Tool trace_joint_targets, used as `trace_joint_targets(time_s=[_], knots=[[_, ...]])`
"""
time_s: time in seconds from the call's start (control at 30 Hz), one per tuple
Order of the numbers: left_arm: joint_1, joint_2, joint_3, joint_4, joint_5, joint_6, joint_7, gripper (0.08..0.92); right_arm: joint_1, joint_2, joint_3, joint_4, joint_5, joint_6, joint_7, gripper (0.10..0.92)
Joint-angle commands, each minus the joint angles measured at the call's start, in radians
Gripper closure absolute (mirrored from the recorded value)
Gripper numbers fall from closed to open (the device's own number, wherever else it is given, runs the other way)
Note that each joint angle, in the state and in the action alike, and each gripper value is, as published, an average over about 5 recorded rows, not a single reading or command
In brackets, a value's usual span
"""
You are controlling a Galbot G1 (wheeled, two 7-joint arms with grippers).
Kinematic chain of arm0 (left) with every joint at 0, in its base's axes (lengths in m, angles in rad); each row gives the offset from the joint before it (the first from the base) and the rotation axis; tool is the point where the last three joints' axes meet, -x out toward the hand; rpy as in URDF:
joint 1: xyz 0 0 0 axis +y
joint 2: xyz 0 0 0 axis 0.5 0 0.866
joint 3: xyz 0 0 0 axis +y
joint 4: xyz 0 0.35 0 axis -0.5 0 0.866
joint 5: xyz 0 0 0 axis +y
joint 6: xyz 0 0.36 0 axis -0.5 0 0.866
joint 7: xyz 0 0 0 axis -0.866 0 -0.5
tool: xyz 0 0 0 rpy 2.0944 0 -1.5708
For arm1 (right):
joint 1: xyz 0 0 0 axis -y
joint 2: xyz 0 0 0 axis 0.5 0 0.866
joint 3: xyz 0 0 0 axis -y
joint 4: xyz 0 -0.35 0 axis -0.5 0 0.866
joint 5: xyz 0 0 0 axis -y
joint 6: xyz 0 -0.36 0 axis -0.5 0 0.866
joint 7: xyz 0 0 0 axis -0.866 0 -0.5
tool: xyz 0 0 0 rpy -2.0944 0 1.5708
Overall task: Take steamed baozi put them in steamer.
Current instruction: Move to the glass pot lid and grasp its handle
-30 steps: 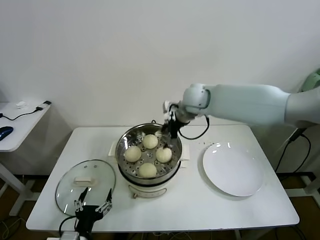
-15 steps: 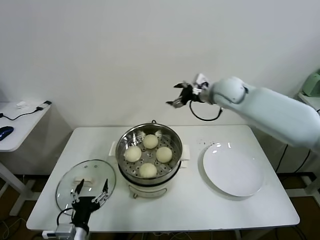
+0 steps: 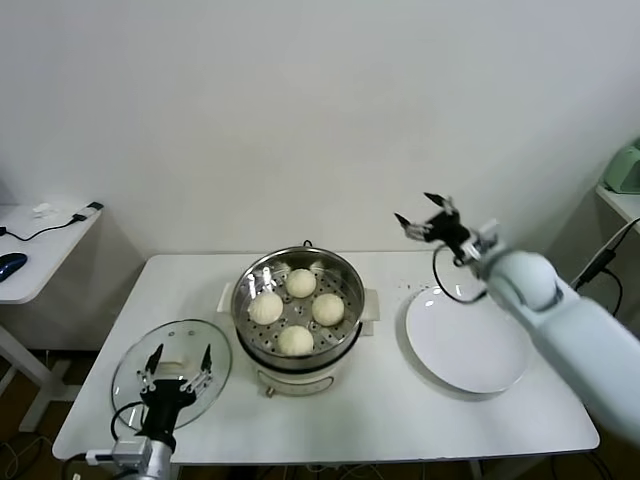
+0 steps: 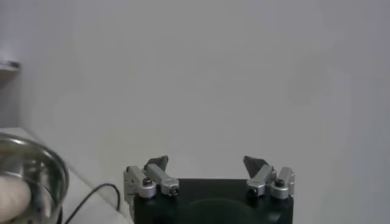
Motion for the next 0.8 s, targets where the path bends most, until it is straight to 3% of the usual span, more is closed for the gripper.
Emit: trace_joint_targets(time_s=[0.03, 0.23, 0.37, 0.53, 0.8], knots=[[-0.024, 0.006, -0.003, 0.026, 0.094, -0.058, -0.023, 0.177, -0.692, 0.234, 0.55, 0.047, -0.172, 0.277, -0.009, 0.203], [-0.032, 0.016, -0.01, 0.06, 0.258, -0.128, -0.072, 0.177, -0.757, 0.363, 0.551, 0.008, -0.174, 0.384, -0.035, 0.203], [-0.037, 0.042, -0.019, 0.095, 0.447, -0.169, -0.192, 0.177, -0.792, 0.41, 0.528, -0.006, -0.17, 0.397, -0.033, 0.203], [-0.06, 0.087, -0.06, 0.198, 0.866, -0.262, -0.331, 0.177, -0.806, 0.419, 0.498, -0.016, -0.205, 0.385, 0.027, 0.203], [-0.048, 0.145, -0.063, 0.372, 1.212, -0.188, -0.426, 0.177, -0.825, 0.418, 0.468, -0.028, -0.225, 0.414, 0.09, 0.203]])
